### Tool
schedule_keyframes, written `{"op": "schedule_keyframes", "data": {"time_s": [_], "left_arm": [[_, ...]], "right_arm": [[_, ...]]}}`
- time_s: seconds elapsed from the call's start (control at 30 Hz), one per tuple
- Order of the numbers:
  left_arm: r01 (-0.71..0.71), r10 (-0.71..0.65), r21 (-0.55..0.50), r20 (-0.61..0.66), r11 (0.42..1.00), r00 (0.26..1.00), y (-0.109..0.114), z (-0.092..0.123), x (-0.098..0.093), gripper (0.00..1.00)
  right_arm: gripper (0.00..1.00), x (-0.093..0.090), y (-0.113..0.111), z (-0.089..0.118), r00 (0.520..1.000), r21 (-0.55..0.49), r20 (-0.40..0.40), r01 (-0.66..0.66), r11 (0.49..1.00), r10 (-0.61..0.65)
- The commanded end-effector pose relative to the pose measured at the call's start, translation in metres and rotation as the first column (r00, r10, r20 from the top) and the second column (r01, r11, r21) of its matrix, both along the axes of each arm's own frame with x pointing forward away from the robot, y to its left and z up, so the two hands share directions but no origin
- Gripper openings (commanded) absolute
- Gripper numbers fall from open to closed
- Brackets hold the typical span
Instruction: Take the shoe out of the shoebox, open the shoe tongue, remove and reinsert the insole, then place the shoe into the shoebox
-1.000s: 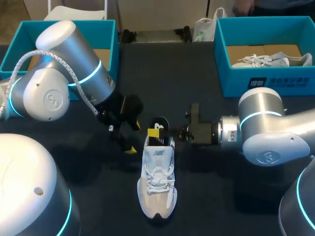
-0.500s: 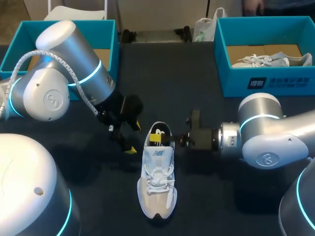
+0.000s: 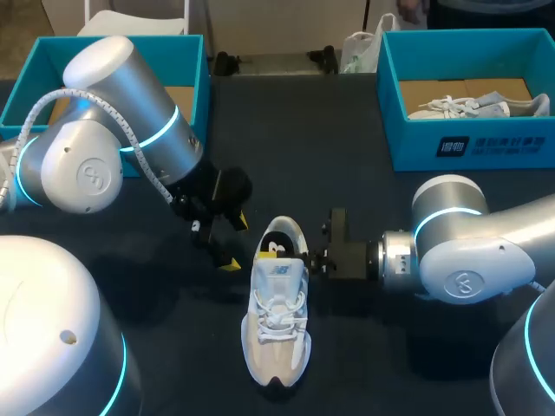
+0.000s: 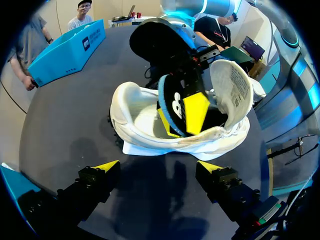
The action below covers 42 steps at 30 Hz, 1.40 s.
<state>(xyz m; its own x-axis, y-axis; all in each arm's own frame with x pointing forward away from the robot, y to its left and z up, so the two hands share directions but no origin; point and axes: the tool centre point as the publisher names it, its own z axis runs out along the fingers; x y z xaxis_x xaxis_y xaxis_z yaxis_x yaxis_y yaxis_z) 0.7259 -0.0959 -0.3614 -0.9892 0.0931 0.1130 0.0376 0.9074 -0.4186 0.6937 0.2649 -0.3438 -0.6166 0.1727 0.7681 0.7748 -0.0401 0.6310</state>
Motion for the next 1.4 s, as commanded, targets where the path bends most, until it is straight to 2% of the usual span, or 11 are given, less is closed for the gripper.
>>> {"op": "schedule_keyframes", "data": {"time_s": [0.03, 0.27, 0.5, 0.67, 0.73, 0.87, 0.9, 0.93, 1.1, 1.4], "left_arm": [[0.000, 0.000, 0.001, 0.001, 1.000, 1.000, 0.000, 0.000, 0.000, 1.00], [0.000, 0.000, 0.001, 0.001, 1.000, 1.000, 0.000, 0.000, 0.000, 1.00], [0.000, 0.000, 0.001, 0.001, 1.000, 1.000, 0.000, 0.000, 0.000, 1.00], [0.000, 0.000, 0.001, 0.001, 1.000, 1.000, 0.000, 0.000, 0.000, 1.00], [0.000, 0.000, 0.001, 0.001, 1.000, 1.000, 0.000, 0.000, 0.000, 1.00], [0.000, 0.000, 0.001, 0.001, 1.000, 1.000, 0.000, 0.000, 0.000, 1.00], [0.000, 0.000, 0.001, 0.001, 1.000, 1.000, 0.000, 0.000, 0.000, 1.00], [0.000, 0.000, 0.001, 0.001, 1.000, 1.000, 0.000, 0.000, 0.000, 1.00], [0.000, 0.000, 0.001, 0.001, 1.000, 1.000, 0.000, 0.000, 0.000, 1.00], [0.000, 0.000, 0.001, 0.001, 1.000, 1.000, 0.000, 0.000, 0.000, 1.00]], "right_arm": [[0.36, 0.002, 0.003, 0.016, 1.000, -0.040, 0.028, 0.010, 0.999, -0.009], [0.40, 0.009, -0.001, 0.032, 0.997, -0.070, 0.080, 0.002, 0.998, 0.003], [0.45, 0.017, -0.010, 0.034, 0.996, -0.081, 0.089, 0.018, 0.997, -0.010], [0.43, 0.020, -0.015, 0.035, 0.996, -0.089, 0.092, 0.026, 0.996, -0.017], [0.41, 0.022, -0.017, 0.033, 0.996, -0.089, 0.086, 0.030, 0.996, -0.022], [0.29, 0.027, -0.022, 0.023, 0.997, -0.081, 0.061, 0.057, 0.995, -0.052], [0.12, 0.028, -0.022, 0.020, 0.997, -0.078, 0.054, 0.062, 0.995, -0.058], [0.00, 0.029, -0.022, 0.018, 0.997, -0.076, 0.047, 0.065, 0.995, -0.061], [0.00, 0.028, -0.018, 0.005, 0.998, -0.062, 0.013, 0.058, 0.996, -0.057], [0.00, 0.008, -0.009, -0.007, 0.997, -0.070, -0.042, 0.056, 0.996, -0.059]]}}
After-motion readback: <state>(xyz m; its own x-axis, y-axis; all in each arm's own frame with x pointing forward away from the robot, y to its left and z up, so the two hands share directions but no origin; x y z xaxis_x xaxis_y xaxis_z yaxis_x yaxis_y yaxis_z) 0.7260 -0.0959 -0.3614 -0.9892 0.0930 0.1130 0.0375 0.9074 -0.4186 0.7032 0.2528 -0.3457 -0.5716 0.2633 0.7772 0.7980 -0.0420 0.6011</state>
